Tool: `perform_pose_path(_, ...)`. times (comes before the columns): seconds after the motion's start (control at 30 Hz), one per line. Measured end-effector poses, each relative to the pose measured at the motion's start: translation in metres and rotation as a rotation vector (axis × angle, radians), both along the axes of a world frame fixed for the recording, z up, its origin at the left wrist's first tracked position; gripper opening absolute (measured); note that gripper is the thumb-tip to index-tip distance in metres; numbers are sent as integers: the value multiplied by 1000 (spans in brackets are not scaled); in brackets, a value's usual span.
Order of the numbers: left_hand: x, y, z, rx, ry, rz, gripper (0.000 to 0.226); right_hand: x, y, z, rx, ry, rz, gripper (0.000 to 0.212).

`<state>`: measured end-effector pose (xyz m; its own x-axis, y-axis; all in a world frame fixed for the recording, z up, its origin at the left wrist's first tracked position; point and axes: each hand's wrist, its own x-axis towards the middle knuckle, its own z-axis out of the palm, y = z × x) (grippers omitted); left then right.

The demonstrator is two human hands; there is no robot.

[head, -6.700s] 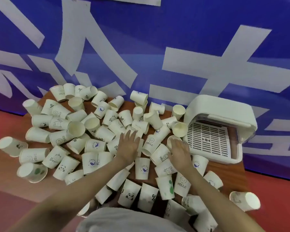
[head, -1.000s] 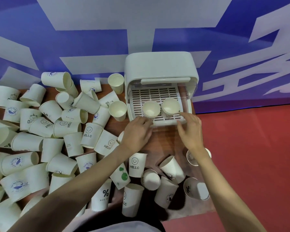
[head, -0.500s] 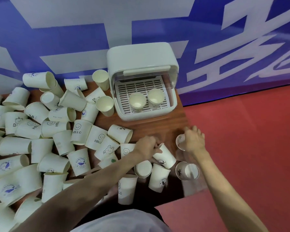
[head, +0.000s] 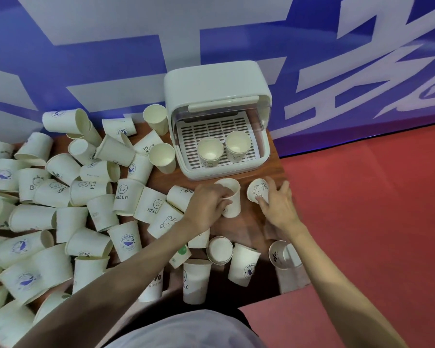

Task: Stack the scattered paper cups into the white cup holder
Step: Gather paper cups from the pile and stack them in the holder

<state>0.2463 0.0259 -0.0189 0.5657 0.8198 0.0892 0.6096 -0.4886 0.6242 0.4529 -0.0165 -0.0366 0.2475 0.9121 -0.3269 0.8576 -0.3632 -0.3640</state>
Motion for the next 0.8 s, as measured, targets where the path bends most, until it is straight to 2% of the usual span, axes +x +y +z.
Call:
perform_pose_path(0.1,-14,3,7,61,-53,36,15,2,3,4,-131,-11,22,83)
perform_pose_path(0.17,-18,5,9,81,-78,70,15,3,5,6,-241,-17,53,85)
perform_pose_path(0.23,-21,5,10,78,-84,89,16,1,5,4,-301,-32,92,71)
perform_pose_path(0.33,-23,5,10,74,-82,65,16,-4,5,2,-281,-82,109,44)
perform_pose_path(0.4,-25,6,11,78,-77,53,15,-6,6,5,-264,-93,103,36)
perform_pose_path(0.5,-31,9,15,128,-80,57,14,-5,10,22,-227,-85,125,34)
perform_pose_path(0.6,-36,17,31,256,-138,108,19,-1,19,51,-50,-29,130,31)
perform_pose_path(0.7,-37,31,48,441,-156,184,16,0,33,79,316,38,111,22)
perform_pose_path(0.8,-33,48,53,535,-129,191,15,-4,51,86,600,141,62,18)
